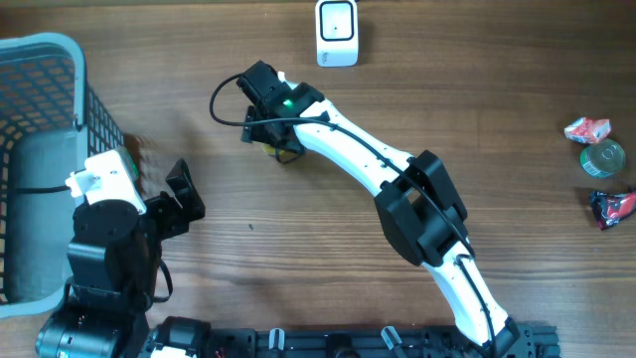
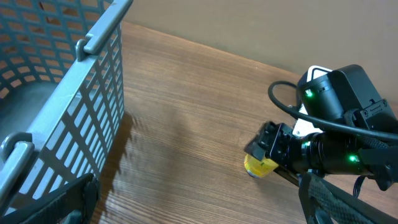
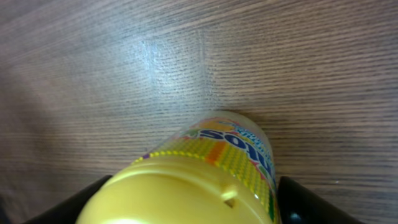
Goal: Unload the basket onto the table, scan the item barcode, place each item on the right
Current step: 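Reach the right gripper to the yellow Mentos bottle and grasp it, then lift the Mentos bottle and hold it up at the white scanner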
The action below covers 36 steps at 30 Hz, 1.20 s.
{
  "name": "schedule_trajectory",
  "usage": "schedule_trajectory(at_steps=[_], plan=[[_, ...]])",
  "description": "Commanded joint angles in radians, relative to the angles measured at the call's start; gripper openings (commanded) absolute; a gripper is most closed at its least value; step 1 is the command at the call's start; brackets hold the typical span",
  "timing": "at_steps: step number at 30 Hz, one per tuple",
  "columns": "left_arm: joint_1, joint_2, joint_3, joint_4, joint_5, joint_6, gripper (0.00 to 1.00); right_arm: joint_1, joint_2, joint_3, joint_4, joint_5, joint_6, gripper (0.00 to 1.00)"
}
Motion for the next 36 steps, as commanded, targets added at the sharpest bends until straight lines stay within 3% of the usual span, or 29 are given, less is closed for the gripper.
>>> schedule_trajectory(at_steps=[1, 5, 9, 14, 21, 29, 36], plan=[[0.006, -0.002, 0.012, 0.000, -0.014, -0.016, 1.00, 0.001, 0.026, 0.010, -0.010, 0.013, 0.010, 0.63], [0.006, -0.002, 0.012, 0.000, -0.014, -0.016, 1.00, -0.002, 0.026, 0.010, -0.044, 0.029, -0.003, 0.61], [0.006, -0.002, 0.012, -0.002, -0.014, -0.016, 1.00, -0.003, 0.026, 0.010, -0.074, 0.058, -0.032, 0.50], [0.006, -0.002, 0.012, -0.004, -0.014, -0.016, 1.00, -0.003, 0.025, 0.011, -0.104, 0.035, -0.087, 0.46], [0.006, -0.002, 0.012, -0.003, -0.013, -0.017, 1.00, -0.023, -0.004, 0.013, -0.250, 0.010, -0.158, 0.36], [0.006, 0.053, 0.012, -0.003, 0.060, -0.021, 1.00, -0.128, -0.188, 0.013, -0.404, -0.059, -0.249, 0.41], [0.006, 0.208, 0.012, -0.001, 0.132, -0.051, 1.00, -0.237, -0.348, 0.013, -0.629, -0.232, -0.364, 0.38]])
